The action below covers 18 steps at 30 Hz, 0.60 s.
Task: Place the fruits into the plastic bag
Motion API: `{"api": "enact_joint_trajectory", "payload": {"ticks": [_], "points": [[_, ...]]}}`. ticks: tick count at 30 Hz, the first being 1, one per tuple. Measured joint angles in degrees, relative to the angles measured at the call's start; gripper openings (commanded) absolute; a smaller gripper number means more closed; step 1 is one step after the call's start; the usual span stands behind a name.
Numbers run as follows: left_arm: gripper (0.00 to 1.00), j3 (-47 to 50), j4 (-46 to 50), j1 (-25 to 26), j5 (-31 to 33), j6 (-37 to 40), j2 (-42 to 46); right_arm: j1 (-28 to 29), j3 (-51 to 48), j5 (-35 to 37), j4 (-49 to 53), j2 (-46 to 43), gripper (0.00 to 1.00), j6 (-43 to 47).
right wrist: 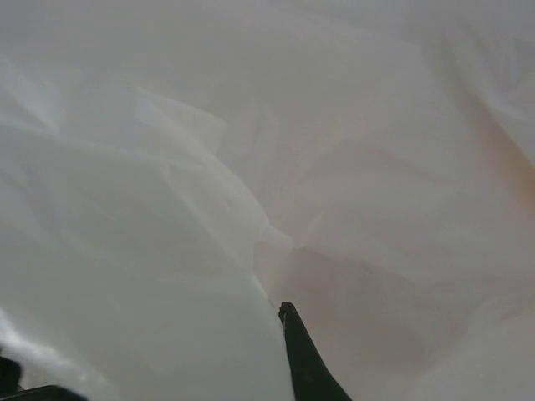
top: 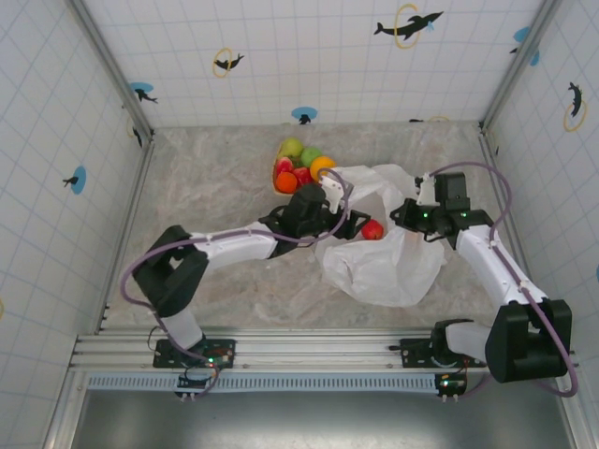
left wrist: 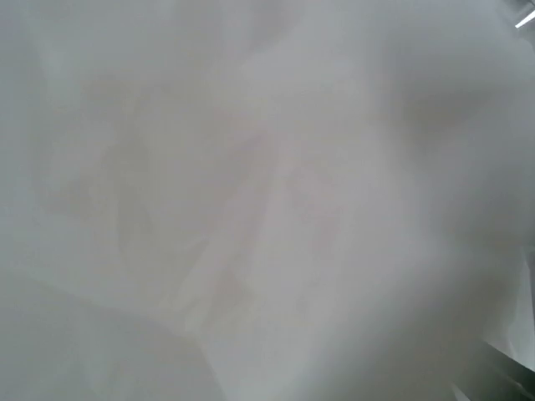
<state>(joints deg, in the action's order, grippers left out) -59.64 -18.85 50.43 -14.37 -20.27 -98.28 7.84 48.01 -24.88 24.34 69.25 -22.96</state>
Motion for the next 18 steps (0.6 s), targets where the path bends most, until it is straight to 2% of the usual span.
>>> {"api": "enact_joint_trajectory", "payload": {"ticks": [11,14,18], "points": [[0.79,5.14,14.19,-9.7,-14.91,9.94,14.1,-0.04,0.7,0.85,1.01,1.38,0.02,2.25],[0.79,6.38,15.91,-13.49,-14.49,10.45,17.46,-0.04,0.85,0.9,1.18,1.57,0.02,2.25],[0.81,5.22,18.71,-18.51,-5.73,10.16,18.71,-0.04,1.44,1.01,1.16,1.6,0.02,2.19]]}}
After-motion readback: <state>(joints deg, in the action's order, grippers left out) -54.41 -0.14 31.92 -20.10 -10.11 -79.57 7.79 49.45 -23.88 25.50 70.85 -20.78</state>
